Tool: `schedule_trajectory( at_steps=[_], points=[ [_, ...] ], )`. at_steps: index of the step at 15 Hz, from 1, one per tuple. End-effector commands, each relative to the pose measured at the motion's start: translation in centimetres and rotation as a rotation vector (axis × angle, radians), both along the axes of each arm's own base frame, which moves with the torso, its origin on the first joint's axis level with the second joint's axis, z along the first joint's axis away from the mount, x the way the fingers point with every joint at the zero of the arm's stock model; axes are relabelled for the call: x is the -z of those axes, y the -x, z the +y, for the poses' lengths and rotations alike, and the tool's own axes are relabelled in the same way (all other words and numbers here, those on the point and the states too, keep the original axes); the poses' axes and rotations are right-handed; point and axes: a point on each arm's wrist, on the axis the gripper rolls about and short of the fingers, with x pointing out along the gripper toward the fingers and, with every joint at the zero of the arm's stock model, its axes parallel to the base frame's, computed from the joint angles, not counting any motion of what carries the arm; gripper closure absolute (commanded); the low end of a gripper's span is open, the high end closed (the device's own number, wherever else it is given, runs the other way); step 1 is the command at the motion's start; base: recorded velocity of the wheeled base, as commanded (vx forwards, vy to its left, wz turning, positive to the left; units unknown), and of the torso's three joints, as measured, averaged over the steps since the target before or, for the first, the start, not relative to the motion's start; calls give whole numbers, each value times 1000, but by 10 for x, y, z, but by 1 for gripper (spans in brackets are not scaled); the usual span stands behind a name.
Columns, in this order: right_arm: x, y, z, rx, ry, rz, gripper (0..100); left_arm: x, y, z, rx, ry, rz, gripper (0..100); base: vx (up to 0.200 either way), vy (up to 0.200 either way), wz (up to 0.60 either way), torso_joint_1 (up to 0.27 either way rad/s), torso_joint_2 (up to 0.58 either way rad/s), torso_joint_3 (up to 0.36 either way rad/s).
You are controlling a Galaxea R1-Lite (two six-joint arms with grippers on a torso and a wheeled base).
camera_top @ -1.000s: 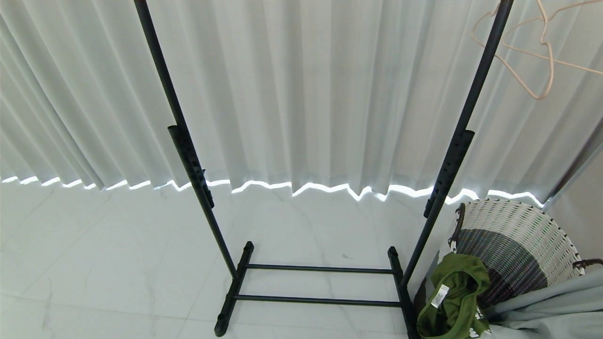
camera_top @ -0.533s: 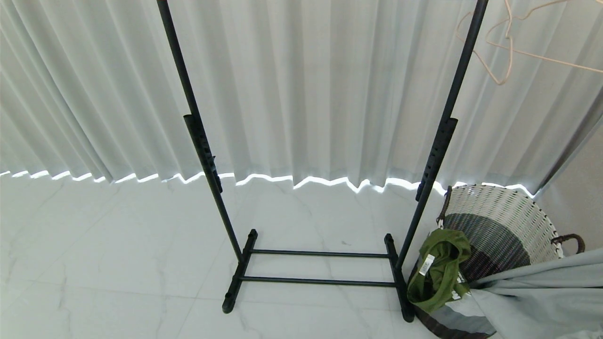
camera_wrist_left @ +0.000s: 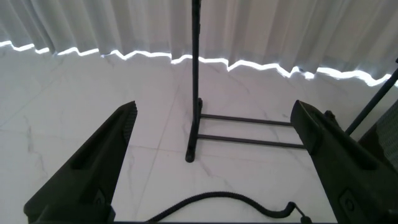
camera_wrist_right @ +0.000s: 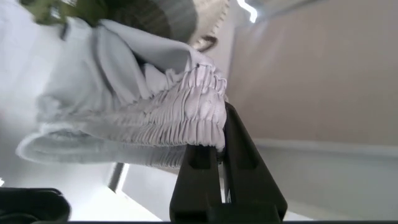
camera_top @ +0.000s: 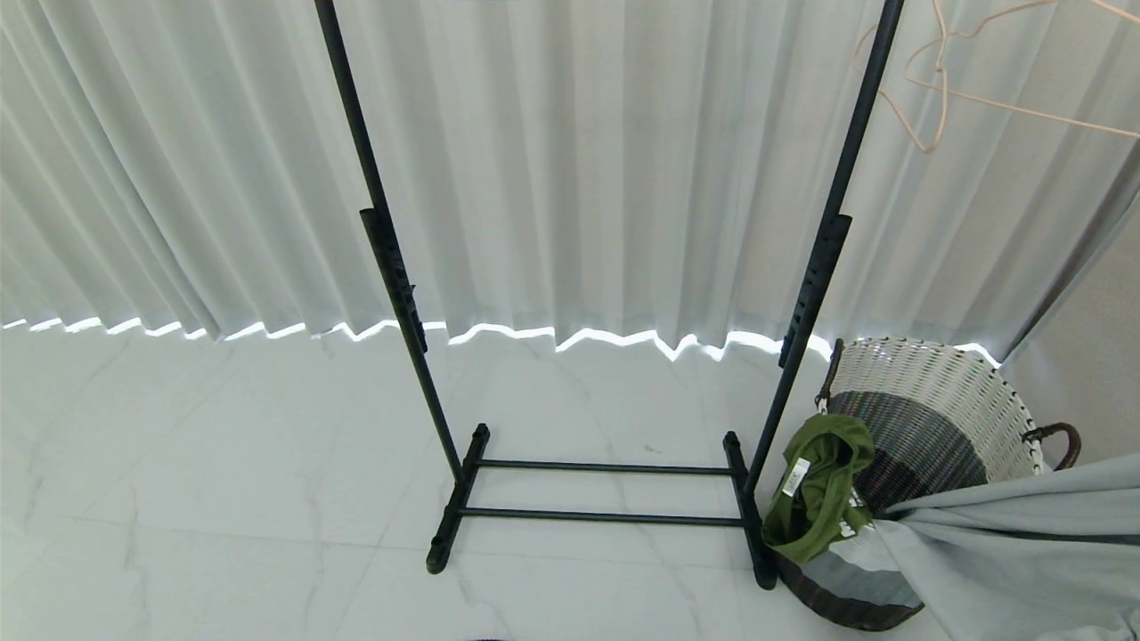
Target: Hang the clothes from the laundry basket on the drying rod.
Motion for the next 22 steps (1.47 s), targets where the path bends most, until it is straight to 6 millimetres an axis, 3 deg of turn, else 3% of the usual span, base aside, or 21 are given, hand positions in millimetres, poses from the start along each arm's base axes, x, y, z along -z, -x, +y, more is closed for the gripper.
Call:
schedule_trajectory(
  at_steps=[1,4,7,8,11,14,15,16,19,20,22],
  points=[
    [0,2,1,-24,-16,-6,100,0,0,0,0,-4,2,0,0,0,0,0,0,0],
    [0,5,5,-112,-38,-4,100,0,0,0,1,-25,1,0,0,0,0,0,0,0],
    [-5,12,6,-94,-88,-33,100,-1,0,0,3,-31,-8,0,0,0,0,0,0,0],
    [-3,16,7,-114,-102,-25,100,-13,3,0,20,-33,-64,0,0,0,0,0,0,0],
    [1,22,11,-231,-153,19,100,-82,4,-4,190,-47,-128,0,0,0,0,0,0,0],
    [-1,20,14,-327,-275,20,100,-138,-30,-7,347,-106,-54,0,0,0,0,0,0,0],
    [-2,20,14,-348,-303,20,100,-149,-39,-8,377,-106,-41,0,0,0,0,0,0,0],
    [-4,14,16,-380,-364,39,100,-168,-65,-13,461,-102,9,0,0,0,0,0,0,0],
    [-7,-3,18,-410,-468,47,100,-180,-115,-34,609,-95,131,0,0,0,0,0,0,0],
    [-10,-13,19,-411,-518,40,100,-178,-141,-50,680,-95,166,0,0,0,0,0,0,0],
    [-14,-27,22,-421,-585,33,100,-176,-170,-87,774,-106,184,0,0,0,0,0,0,0]
  ],
)
